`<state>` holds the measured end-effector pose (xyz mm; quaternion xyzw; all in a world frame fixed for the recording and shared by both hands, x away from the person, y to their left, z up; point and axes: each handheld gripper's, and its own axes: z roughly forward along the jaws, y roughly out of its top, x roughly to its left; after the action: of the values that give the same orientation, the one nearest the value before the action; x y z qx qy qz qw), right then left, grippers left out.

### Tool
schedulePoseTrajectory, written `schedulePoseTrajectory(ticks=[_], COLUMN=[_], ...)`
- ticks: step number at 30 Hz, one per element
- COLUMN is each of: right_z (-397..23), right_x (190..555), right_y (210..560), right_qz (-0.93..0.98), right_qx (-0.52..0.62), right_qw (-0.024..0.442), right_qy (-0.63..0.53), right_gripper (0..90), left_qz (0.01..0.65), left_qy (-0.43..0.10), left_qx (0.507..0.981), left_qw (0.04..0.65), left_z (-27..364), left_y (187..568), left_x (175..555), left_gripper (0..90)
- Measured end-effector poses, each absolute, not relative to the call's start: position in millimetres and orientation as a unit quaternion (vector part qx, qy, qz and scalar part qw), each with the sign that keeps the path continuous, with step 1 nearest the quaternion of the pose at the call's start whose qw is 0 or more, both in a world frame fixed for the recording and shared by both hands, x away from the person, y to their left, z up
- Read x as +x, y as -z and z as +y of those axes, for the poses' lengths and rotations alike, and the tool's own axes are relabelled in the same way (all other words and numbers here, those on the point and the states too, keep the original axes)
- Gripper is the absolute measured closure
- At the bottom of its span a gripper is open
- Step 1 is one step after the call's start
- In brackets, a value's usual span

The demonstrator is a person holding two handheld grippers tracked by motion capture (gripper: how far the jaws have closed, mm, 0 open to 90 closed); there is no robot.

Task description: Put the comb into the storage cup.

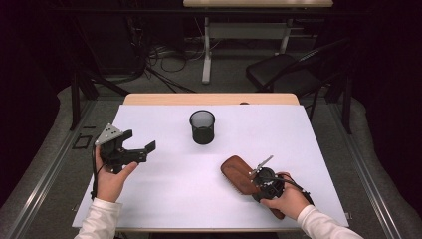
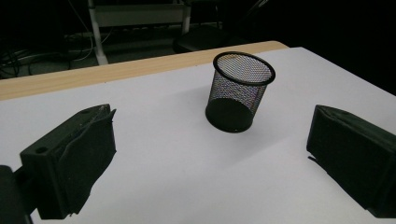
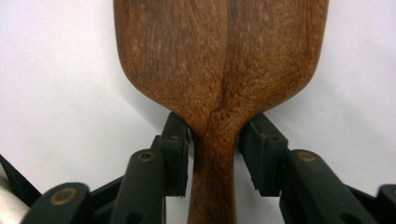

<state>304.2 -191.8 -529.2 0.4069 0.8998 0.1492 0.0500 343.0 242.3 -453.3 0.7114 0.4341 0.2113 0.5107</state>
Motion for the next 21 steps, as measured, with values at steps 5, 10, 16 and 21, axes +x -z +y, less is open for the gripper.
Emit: schedulePoseTrajectory(ticks=[5,10,16,21], right_z=[-193.3,-194.7,-195.2,-197.1], right_x=[302.8,301.2,300.4,299.6], right_y=[529.6,530.4,530.2,530.2], right_qz=[0.899,0.898,0.902,0.903], right_qx=[0.406,0.406,0.397,0.394], right_qw=[0.055,0.058,0.063,0.064], right_qy=[-0.151,-0.157,-0.154,-0.159], right_gripper=[67.0,69.3,70.8,71.5], left_qz=[0.435,0.435,0.434,0.435], left_qy=[-0.212,-0.212,-0.212,-0.212], left_qx=[0.710,0.711,0.712,0.712], left_qw=[0.511,0.510,0.510,0.510], left_z=[242.9,242.9,242.2,242.3], left_y=[453.2,453.3,453.7,454.1], left_x=[342.8,342.9,343.1,343.4], left_gripper=[1.2,1.2,1.2,1.2])
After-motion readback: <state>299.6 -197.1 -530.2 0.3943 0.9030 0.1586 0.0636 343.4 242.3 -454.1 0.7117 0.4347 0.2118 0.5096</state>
